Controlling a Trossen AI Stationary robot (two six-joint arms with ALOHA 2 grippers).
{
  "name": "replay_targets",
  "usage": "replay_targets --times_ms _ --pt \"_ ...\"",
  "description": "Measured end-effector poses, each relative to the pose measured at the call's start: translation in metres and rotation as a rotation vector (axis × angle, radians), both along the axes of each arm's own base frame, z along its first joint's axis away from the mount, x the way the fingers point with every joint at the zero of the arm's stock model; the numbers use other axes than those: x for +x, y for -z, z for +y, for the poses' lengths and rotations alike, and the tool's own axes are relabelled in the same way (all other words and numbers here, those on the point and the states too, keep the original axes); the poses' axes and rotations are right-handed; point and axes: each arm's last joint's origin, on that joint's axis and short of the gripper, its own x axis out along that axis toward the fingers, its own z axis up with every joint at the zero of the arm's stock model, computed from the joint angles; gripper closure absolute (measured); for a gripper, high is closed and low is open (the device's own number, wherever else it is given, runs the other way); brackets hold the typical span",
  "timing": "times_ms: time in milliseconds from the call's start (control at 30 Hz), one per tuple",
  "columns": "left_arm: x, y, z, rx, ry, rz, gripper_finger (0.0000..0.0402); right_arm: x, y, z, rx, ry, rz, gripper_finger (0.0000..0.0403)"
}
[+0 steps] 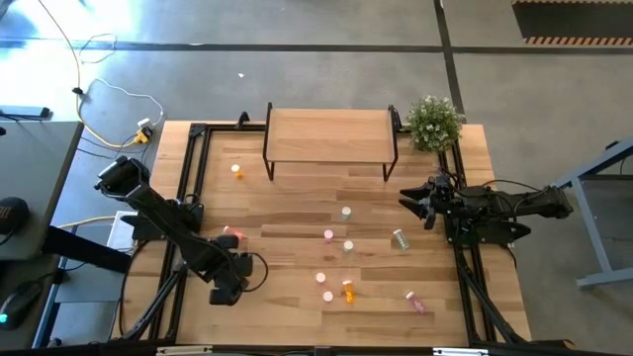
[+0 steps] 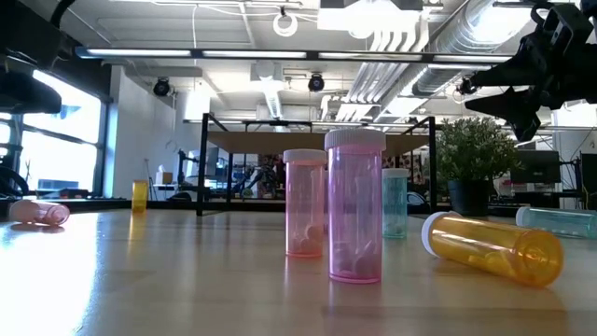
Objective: Pick and place medicine bottles onto shelf by color
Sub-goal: Put the bottom left orange pill bottle on the shelf
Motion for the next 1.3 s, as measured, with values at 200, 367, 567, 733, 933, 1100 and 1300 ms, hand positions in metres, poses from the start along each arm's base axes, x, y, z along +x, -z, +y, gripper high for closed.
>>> replay_targets --times_ms 200,367,567,733,933,1100,1300 --pt "0.012 -0.018 0.019 -0.079 -0.043 -0.023 0.0288 0.000 0.000 0.000 0.000 0.000 0.000 0.0212" --pt "0.026 -0.047 0.051 -0.123 -0.134 -0.041 0.0287 0.000 0.000 0.000 0.000 0.000 0.000 0.0212" --pt "0.046 -0.094 0.102 -0.120 -0.221 -0.120 0.0287 0.000 0.000 0.000 0.000 0.000 -0.001 0.0212" --pt "0.056 -0.135 0.157 -0.094 -0.345 -0.255 0.0287 0.000 0.000 0.000 0.000 0.000 -0.001 0.0212" --pt "0.046 -0.175 0.223 0.017 -0.438 -0.400 0.0286 0.000 0.000 0.000 0.000 0.000 -0.001 0.0212" --pt "0.031 -0.202 0.275 0.246 -0.481 -0.452 0.0286 0.000 0.000 0.000 0.000 0.000 -0.001 0.0212" --pt "0.021 -0.225 0.332 0.389 -0.522 -0.466 0.0286 0.000 0.000 0.000 0.000 0.000 -0.001 0.0212"
